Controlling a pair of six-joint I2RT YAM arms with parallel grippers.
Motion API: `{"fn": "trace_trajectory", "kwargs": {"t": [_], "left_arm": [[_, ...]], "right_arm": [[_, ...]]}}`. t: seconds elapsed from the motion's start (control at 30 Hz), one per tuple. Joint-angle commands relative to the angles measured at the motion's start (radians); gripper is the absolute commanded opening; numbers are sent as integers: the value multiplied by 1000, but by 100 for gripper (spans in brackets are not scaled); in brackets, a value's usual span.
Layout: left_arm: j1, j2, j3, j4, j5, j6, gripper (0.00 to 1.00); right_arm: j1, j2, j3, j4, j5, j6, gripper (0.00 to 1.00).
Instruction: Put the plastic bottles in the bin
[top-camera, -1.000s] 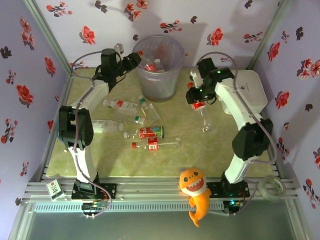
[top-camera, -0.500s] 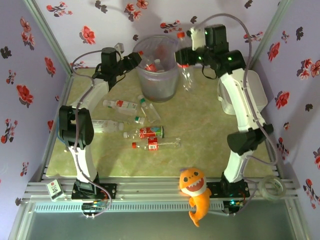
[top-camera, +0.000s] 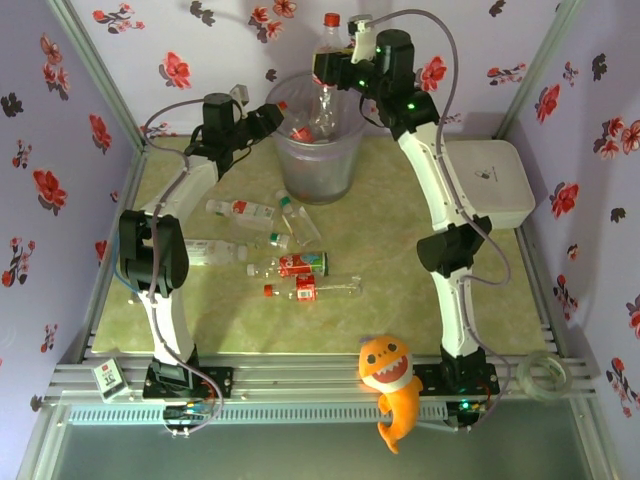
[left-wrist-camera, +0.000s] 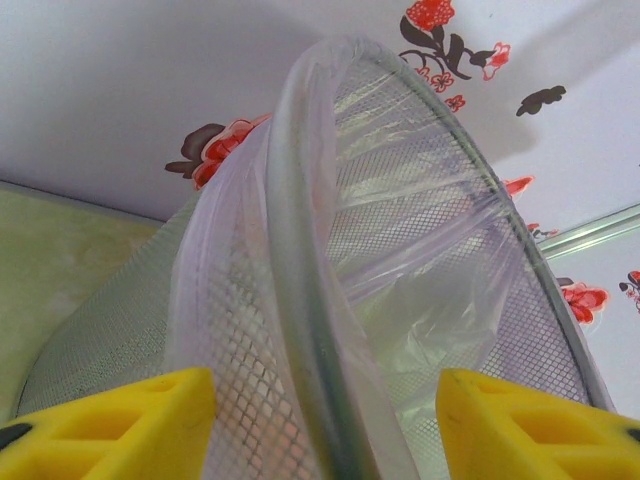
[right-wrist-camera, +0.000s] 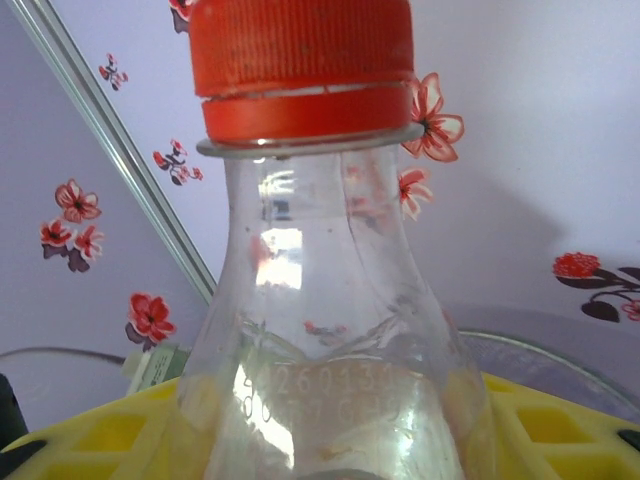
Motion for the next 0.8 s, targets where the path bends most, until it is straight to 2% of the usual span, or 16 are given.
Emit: {"fn": "trace_trajectory", "kwargs": {"t": [0.0,0.23,0.43,0.57,0.77], "left_arm": [[-11,63,-10,-115,18,49,61],[-15,64,-9,-104,18,43,61],[-16,64,-7,-104,18,42,61],[-19,64,-7,-104,18,41,61],[-19,67,-6,-103,18,39,61]], "right_arm": [[3,35,33,118,-33,77,37],[23,113,27,98,-84,81,36],[51,167,4,10,-119,12,36],[62,172,-69,-53,-130,-44,36],[81,189,-137,-123,-104,-123,38]]}}
